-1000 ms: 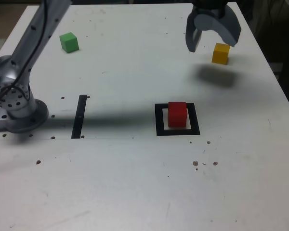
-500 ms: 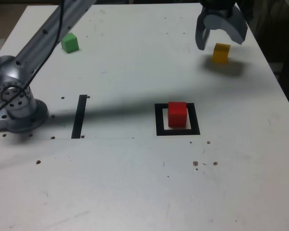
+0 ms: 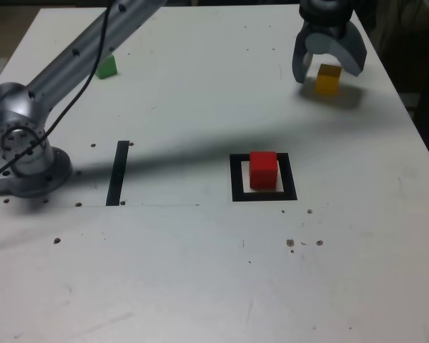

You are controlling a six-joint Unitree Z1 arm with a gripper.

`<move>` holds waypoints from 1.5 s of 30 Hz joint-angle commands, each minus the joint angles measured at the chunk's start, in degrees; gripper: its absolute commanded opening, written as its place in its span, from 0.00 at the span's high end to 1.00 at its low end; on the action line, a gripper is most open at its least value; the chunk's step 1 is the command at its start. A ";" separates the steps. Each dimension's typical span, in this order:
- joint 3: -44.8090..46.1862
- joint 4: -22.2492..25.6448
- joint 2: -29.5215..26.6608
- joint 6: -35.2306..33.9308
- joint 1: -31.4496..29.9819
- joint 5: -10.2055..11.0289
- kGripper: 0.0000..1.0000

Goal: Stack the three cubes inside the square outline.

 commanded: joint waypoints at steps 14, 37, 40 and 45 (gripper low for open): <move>-1.46 2.41 1.12 -3.06 -0.53 3.73 0.32; -1.74 1.97 1.11 -2.72 -1.09 3.60 0.68; -1.74 2.03 1.07 -2.68 -1.11 3.60 0.68; -1.62 2.21 0.82 -2.64 -1.12 3.63 0.68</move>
